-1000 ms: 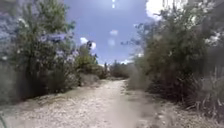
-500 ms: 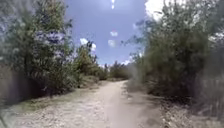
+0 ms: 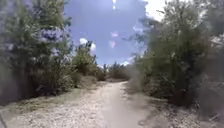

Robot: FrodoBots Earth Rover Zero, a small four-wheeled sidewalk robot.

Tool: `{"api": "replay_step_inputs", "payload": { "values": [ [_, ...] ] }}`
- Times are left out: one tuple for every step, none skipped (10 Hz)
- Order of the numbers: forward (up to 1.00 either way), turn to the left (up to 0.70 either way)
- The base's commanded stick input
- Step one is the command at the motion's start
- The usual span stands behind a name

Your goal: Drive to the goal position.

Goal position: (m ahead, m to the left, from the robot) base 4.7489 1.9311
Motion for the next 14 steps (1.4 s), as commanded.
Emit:
{"api": "replay_step_inputs", "payload": {
  "values": [
    [0.45,0.0],
    [0.45,0.0],
    [0.45,0.0],
    [0.45,0.0],
    [0.45,0.0],
    [0.45,0.0],
    [0.45,0.0],
    [0.45,0.0],
    [0.45,0.0],
    [0.45,0.0],
    [0.45,0.0],
    [0.45,0.0],
    [0.45,0.0],
    [0.45,0.0]
  ]
}}
